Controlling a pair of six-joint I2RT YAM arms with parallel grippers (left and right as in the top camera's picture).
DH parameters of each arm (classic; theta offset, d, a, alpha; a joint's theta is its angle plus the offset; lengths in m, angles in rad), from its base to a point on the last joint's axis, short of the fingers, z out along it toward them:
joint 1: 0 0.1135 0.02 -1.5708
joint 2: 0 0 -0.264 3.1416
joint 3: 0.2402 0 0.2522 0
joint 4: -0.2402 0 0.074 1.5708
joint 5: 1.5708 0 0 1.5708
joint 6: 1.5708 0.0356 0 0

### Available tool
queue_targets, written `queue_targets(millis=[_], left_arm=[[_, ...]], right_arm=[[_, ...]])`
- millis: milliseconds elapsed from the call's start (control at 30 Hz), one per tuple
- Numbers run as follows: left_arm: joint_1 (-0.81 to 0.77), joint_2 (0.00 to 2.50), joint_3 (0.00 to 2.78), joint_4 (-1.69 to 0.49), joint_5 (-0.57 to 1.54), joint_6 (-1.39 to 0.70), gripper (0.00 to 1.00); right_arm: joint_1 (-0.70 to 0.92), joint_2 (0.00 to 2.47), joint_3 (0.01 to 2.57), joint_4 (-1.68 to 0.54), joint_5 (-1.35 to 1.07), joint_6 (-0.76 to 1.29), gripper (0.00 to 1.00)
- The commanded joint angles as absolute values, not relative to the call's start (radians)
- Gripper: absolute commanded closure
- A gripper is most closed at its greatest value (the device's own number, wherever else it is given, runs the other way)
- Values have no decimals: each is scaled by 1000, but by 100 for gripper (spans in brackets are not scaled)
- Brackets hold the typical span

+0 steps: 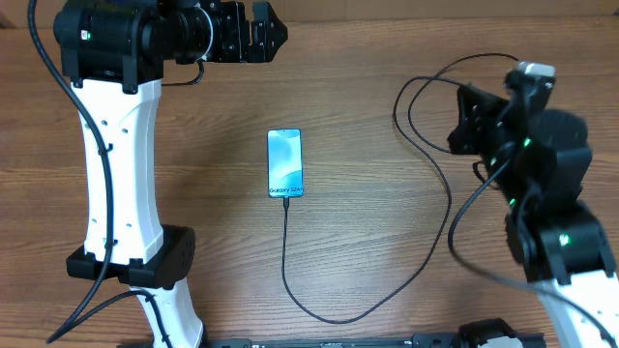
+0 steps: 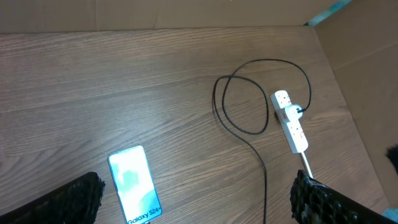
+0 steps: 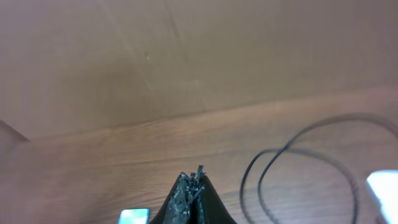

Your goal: Plug charger to phone and switch on socket

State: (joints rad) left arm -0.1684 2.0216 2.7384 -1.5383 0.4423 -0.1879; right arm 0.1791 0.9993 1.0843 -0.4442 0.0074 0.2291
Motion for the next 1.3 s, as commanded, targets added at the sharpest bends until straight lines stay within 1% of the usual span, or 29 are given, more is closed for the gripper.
queue_targets(millis=[0,100,333,400,533,733,867,1133,1267], left_arm=[[-166,2028,2751,-1538,457,-180,1],[-166,2028,2751,-1538,457,-180,0],[-166,2028,2751,-1538,457,-179,0],[-166,2028,2751,-1538,457,-179,1],[-166,2028,2751,-1538,457,-180,0],[-166,2028,2751,-1537,457,-179,0],[-166,2028,2751,-1538,457,-180,0],[-166,2028,2751,-1538,457,-180,1],[-166,2028,2751,-1538,457,-180,1]], right_arm=[[251,945,1082,-454,196,75,96],[290,896,1082,-487,220,73,96],[301,745,1082,-564,204,73,96],[301,697,1082,-573,160,59,96],[301,618,1082,-576,-19,-63,96],[301,582,1086,-572,-110,-81,96],[301,582,1094,-521,-110,-88,96],[301,582,1095,-305,-110,-88,96],[301,565,1111,-303,-106,-88,96]])
